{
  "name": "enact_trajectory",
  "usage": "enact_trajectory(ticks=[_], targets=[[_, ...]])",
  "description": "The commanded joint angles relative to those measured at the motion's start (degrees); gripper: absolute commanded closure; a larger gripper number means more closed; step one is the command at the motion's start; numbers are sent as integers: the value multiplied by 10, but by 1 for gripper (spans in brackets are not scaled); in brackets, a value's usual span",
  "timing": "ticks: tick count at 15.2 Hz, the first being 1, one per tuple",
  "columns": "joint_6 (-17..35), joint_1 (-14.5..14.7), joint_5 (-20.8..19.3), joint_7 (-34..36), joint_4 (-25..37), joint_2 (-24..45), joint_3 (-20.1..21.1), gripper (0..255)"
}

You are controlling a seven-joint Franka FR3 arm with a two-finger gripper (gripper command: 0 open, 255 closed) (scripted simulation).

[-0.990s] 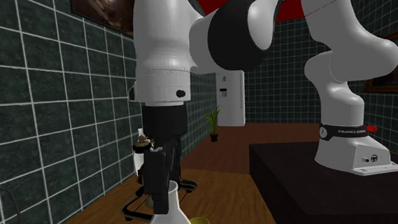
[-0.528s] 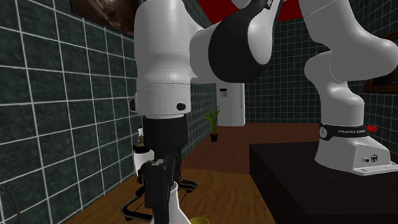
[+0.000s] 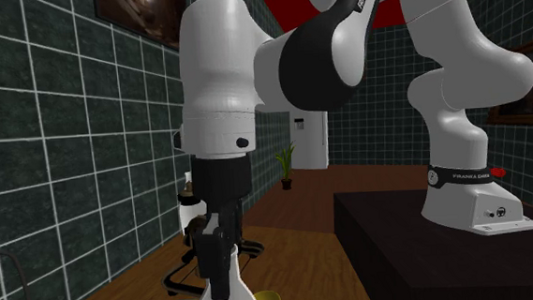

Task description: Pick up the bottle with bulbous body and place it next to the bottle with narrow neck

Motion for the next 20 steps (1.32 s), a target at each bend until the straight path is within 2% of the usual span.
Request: enact_trajectory(ticks=[1, 5, 20], targets=[[0, 0, 0, 0, 0, 0, 0, 255], [0, 0, 0, 0, 0, 0, 0, 255], [-90, -15, 36, -25, 12, -80, 21, 255]])
